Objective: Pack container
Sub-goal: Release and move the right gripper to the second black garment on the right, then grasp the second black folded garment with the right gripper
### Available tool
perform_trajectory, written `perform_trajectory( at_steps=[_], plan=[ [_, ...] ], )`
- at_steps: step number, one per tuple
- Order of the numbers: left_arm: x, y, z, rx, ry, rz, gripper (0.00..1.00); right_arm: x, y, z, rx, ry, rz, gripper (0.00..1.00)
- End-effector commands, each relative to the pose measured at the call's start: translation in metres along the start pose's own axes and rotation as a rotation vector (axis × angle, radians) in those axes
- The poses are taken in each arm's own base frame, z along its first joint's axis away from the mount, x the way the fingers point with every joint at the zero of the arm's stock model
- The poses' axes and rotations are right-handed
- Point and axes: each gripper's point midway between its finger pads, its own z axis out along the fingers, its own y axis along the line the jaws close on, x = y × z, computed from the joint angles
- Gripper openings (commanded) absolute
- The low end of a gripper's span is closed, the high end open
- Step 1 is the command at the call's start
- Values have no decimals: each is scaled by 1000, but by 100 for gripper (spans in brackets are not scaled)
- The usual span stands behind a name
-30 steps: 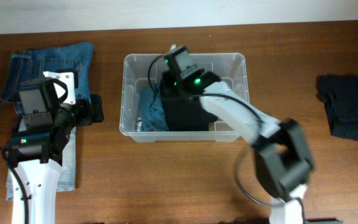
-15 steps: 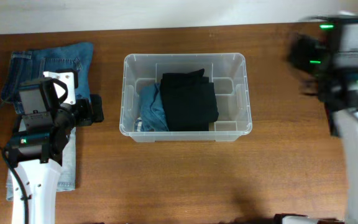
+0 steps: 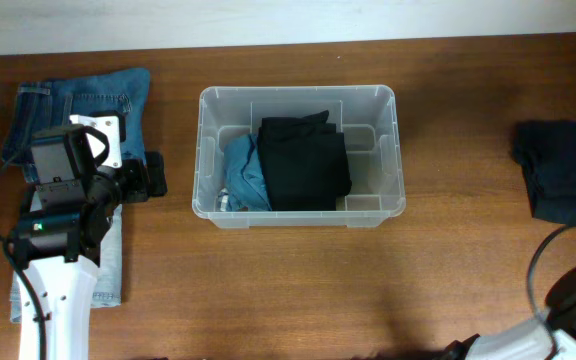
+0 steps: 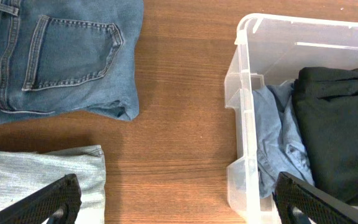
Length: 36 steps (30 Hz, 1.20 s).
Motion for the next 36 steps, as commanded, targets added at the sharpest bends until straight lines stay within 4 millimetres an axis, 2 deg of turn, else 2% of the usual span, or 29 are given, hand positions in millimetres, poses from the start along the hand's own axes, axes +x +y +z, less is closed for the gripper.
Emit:
perform_trajectory(
  at_steps=[1, 3, 4, 6, 8, 12, 18, 21, 25, 30, 36],
  plan=[
    [0, 2, 1, -8, 1, -12, 99, 22, 1, 43, -104, 108, -28, 80],
    [0, 2, 1, -8, 1, -12, 99, 30, -2, 60, -105, 146, -22, 65],
    [0, 2, 1, -8, 1, -12, 99, 34, -3, 71, -106, 163, -18, 50],
    [0, 2, 1, -8, 1, -12, 99, 35, -4, 80, -107, 168, -18, 31],
    [0, 2, 1, -8, 1, -12, 99, 33, -4, 87, -107, 161, -21, 24],
    [0, 2, 1, -8, 1, -12, 99, 16, 2, 93, -109, 89, -46, 4],
    [0, 2, 1, -8, 1, -12, 99, -8, 21, 97, -123, -7, -91, 4],
    [0, 2, 1, -8, 1, -12, 99, -9, 36, 104, -137, -16, -119, 4],
    [0, 2, 1, -8, 1, -12, 99, -1, 50, 122, -139, 10, -147, 4],
    [0, 2, 1, -8, 1, -12, 99, 9, 41, 141, -17, 44, -173, 4],
    [0, 2, 1, -8, 1, -12, 99, 17, 39, 154, -8, 68, -173, 4]
  ],
)
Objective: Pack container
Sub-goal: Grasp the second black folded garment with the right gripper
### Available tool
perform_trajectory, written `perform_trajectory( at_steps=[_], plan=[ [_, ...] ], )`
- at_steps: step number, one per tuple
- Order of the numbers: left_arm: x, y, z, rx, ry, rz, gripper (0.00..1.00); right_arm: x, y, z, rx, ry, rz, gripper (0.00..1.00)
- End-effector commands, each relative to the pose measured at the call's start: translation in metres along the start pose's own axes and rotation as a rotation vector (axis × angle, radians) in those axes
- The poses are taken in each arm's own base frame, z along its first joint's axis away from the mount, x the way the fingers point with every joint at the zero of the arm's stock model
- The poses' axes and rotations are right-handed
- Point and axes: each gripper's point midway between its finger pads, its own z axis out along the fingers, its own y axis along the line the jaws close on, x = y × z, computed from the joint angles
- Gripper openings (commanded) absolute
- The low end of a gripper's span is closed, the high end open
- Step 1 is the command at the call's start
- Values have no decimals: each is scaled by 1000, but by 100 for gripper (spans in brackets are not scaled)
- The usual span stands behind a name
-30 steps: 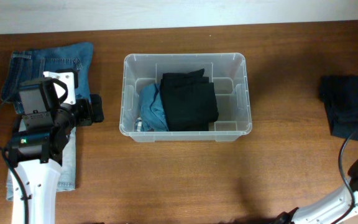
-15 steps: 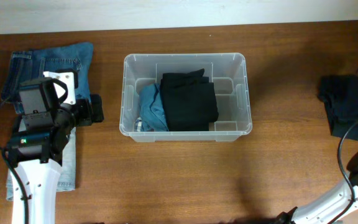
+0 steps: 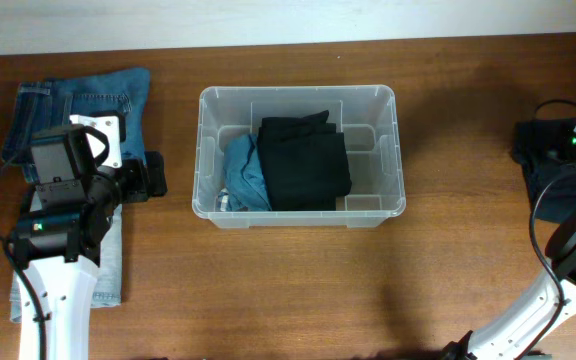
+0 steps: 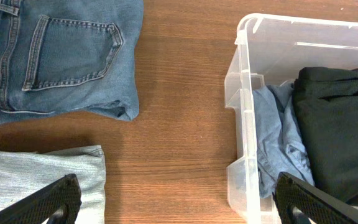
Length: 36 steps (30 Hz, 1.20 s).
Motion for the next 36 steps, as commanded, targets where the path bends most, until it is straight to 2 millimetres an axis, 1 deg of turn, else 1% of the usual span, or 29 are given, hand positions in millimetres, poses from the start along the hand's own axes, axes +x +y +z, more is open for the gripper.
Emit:
perform_trajectory(
  at_steps=[1, 10, 17, 21, 24, 26, 27, 31, 36],
  plan=[
    [0, 2, 1, -8, 1, -12, 99, 5, -8, 10, 40, 17, 3, 4],
    [0, 2, 1, -8, 1, -12, 99, 14, -10, 19, 39, 50, 34, 4],
    [0, 2, 1, -9, 1, -12, 99, 38, -8, 30, 31, 139, 70, 4],
    [0, 2, 1, -9, 1, -12, 99, 55, -2, 37, -3, 199, 85, 4],
    [0, 2, 1, -9, 1, -12, 100, 59, 10, 37, -56, 220, 144, 4],
    [0, 2, 1, -8, 1, -12, 99, 59, 28, 36, -130, 229, 202, 4],
    [0, 2, 1, -9, 1, -12, 99, 59, 41, 35, -174, 239, 246, 4],
    [0, 2, 1, -9, 1, -12, 99, 64, 66, 34, -168, 286, 417, 4],
    [0, 2, 1, -9, 1, -12, 99, 68, 109, 35, -146, 331, 652, 4]
  ],
)
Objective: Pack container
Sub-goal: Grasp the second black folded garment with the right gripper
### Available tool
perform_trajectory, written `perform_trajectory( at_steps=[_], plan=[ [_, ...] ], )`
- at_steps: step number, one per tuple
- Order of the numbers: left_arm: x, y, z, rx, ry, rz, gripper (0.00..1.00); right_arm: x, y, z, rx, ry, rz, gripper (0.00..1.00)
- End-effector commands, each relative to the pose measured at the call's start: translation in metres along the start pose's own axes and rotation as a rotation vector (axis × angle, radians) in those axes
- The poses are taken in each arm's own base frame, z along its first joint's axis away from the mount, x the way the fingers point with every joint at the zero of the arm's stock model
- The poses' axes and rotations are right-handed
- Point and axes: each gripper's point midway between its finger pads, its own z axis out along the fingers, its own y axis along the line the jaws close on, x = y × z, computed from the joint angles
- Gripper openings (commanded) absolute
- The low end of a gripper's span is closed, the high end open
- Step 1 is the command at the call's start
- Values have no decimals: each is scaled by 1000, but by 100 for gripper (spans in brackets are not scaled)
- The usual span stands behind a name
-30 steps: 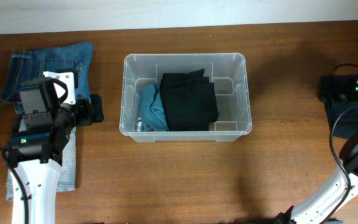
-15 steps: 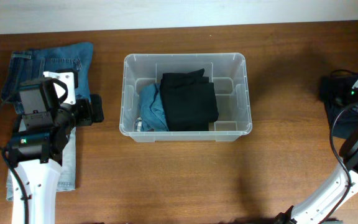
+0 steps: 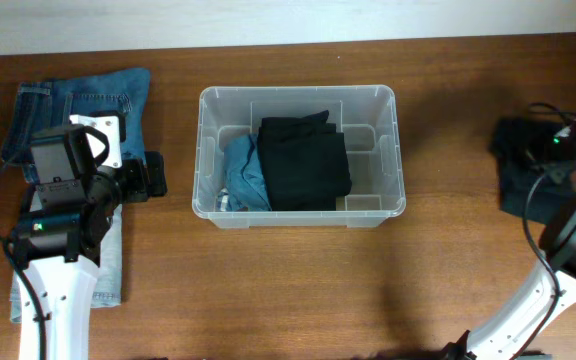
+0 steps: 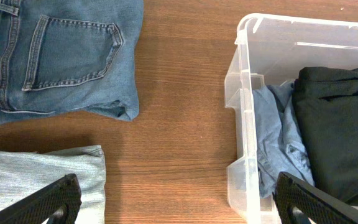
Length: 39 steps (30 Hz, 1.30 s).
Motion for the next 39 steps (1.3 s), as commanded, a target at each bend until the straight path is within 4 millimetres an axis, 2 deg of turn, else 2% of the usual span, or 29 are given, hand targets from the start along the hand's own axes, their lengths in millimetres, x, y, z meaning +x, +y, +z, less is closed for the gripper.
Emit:
perform_trajectory(
  at_steps=[1, 4, 5, 8, 10, 14, 16, 18, 19, 20, 21, 25, 28, 30, 34, 39],
  plan=[
    [0, 2, 1, -8, 1, -12, 100, 43, 42, 31, -30, 116, 247, 4],
    [0, 2, 1, -9, 1, -12, 99, 50, 67, 35, -50, 107, 284, 4],
    [0, 2, 1, -8, 1, -12, 99, 49, 78, 36, -70, 91, 262, 4],
    [0, 2, 1, -9, 1, -12, 99, 40, 92, 30, -98, 56, 236, 4],
    [0, 2, 1, -8, 1, -12, 99, 28, 99, 18, -118, 31, 229, 5],
    [0, 2, 1, -9, 1, -12, 100, -3, 102, -19, -149, -33, 199, 14],
    [0, 2, 1, -9, 1, -12, 99, -18, 101, -40, -162, -73, 132, 26],
    [0, 2, 1, -9, 1, -12, 99, -32, 98, -62, -162, -112, 5, 45],
    [0, 2, 1, -9, 1, -12, 99, -36, 94, -72, -151, -123, -92, 69],
    [0, 2, 1, -9, 1, -12, 99, -38, 90, -78, -136, -124, -193, 87],
    [0, 2, 1, -9, 1, -12, 99, -38, 80, -84, -110, -116, -353, 96],
    [0, 2, 1, -9, 1, -12, 99, -33, 51, -80, -59, -64, -531, 95],
    [0, 2, 1, -9, 1, -12, 99, -24, 38, -71, -50, -12, -609, 94],
    [0, 2, 1, -8, 1, -12, 100, -17, 36, -64, -65, 15, -650, 92],
    [0, 2, 1, -8, 1, -12, 99, -6, 49, -51, -119, 45, -678, 89],
    [0, 2, 1, -8, 1, -12, 99, 3, 52, -32, -61, 80, -710, 88]
  ],
)
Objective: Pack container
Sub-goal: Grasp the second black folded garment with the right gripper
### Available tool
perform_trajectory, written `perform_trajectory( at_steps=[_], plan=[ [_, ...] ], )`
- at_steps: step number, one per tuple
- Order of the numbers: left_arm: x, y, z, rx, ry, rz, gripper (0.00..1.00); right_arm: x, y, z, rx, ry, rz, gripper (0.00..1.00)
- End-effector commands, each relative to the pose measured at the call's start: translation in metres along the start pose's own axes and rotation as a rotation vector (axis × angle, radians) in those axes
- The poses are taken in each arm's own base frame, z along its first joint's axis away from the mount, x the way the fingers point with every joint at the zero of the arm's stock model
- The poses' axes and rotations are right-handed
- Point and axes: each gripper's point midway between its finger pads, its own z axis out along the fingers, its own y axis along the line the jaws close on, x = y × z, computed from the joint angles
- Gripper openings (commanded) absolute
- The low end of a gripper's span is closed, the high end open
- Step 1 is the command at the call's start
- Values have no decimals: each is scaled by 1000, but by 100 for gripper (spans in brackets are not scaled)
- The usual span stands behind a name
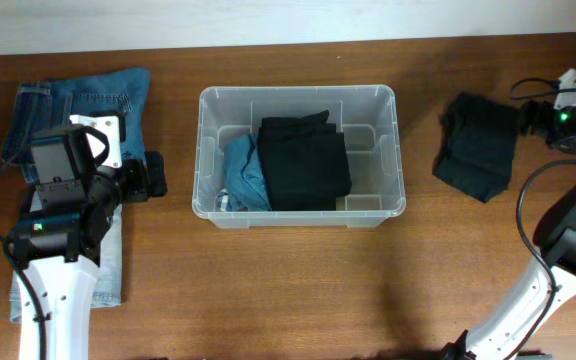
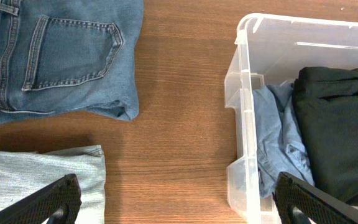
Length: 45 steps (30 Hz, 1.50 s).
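The clear plastic container (image 1: 199,150) stands mid-table with a black folded garment (image 1: 305,163) and a light blue garment (image 1: 243,175) inside. To its right hangs or lies a dark garment (image 1: 476,148), rumpled, with my right gripper (image 1: 524,116) shut on its right edge. My left gripper (image 1: 154,175) is open, just left of the container. In the left wrist view its fingers (image 2: 50,200) are spread wide over bare wood, the left gripper (image 2: 182,205) empty, with the container's (image 2: 243,93) wall on the right.
Folded dark blue jeans (image 1: 78,105) lie at the far left; in the left wrist view the dark jeans (image 2: 61,50) fill the top left. Light blue jeans (image 1: 108,262) lie under the left arm near the front left.
The dark garment has moved left with my right gripper, from near the table's right edge to a spot closer to the container. The left arm has not moved.
At first the dark garment lay folded at the far right and my right arm was down at the front corner. Then the right gripper was at the garment's far edge. After that the garment had shifted left, rumpled, and now it is nearer the container.
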Motion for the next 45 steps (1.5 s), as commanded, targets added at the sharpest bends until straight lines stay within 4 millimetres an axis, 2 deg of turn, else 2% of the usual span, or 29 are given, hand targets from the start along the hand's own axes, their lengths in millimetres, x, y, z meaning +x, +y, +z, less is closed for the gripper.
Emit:
perform_trajectory(
  at_steps=[1, 5, 11, 19, 28, 34, 40, 45],
  plan=[
    [0, 2, 1, -8, 1, -12, 99, 9, 10, 23, 7, 56, -58, 88],
    [0, 2, 1, -9, 1, -12, 99, 7, 14, 26, 10, 56, -57, 87],
    [0, 2, 1, -9, 1, -12, 99, 15, 3, 34, 56, 90, 2, 87],
    [0, 2, 1, -9, 1, -12, 99, 24, 0, 53, 48, 130, 31, 87],
    [0, 2, 1, -9, 1, -12, 99, 29, -1, 60, 45, 148, 36, 81],
    [0, 2, 1, -9, 1, -12, 99, 31, 3, 66, 40, 160, 33, 80],
    [0, 2, 1, -9, 1, -12, 99, 36, 11, 82, 33, 189, 21, 80],
    [0, 2, 1, -8, 1, -12, 99, 37, 14, 85, 31, 192, 18, 79]
  ],
)
